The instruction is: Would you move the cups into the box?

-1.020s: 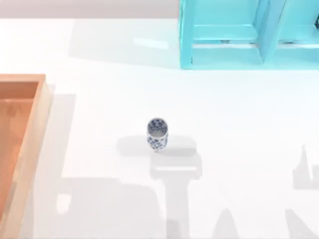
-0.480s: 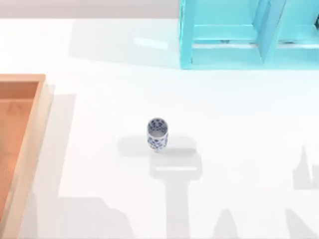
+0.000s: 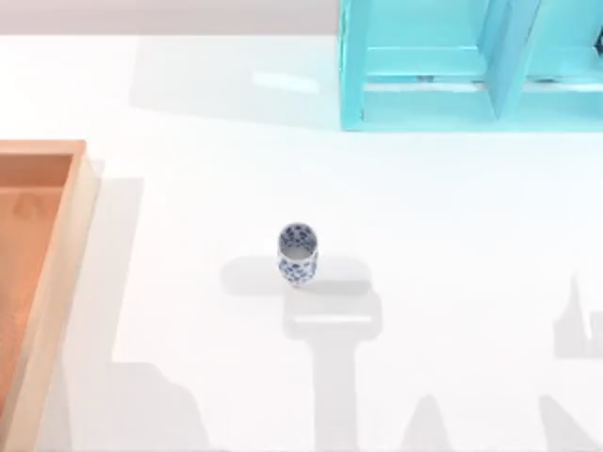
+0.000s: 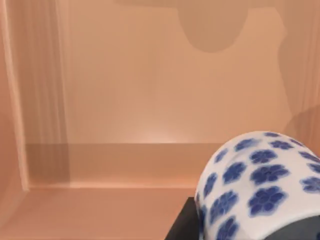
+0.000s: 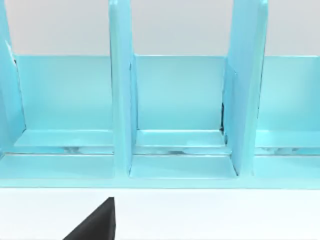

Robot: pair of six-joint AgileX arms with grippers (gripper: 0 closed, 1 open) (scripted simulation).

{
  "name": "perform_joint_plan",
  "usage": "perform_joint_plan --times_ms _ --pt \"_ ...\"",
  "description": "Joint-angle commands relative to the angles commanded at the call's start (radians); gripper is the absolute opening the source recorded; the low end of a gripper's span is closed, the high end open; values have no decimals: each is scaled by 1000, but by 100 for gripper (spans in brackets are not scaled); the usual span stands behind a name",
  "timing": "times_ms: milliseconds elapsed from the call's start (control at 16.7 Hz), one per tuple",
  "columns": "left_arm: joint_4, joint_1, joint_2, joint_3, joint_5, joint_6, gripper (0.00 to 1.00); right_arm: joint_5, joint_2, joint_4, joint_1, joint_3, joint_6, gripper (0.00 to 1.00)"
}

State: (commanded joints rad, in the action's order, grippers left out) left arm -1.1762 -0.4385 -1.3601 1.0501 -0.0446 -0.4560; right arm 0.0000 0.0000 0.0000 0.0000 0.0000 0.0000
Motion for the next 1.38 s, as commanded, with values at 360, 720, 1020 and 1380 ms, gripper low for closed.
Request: perform_joint_plan --times_ms 360,720,1020,1380 --pt "106 -1 -13 -95 -1 0 0 0 0 0 0 0 0 100" --pt "106 -1 -13 -95 -1 0 30 0 0 0 0 0 0 100" --pt "106 -1 -13 -95 -1 0 68 0 0 0 0 0 0 100" --pt "106 -1 -13 -95 -1 0 100 0 0 0 0 0 0 100"
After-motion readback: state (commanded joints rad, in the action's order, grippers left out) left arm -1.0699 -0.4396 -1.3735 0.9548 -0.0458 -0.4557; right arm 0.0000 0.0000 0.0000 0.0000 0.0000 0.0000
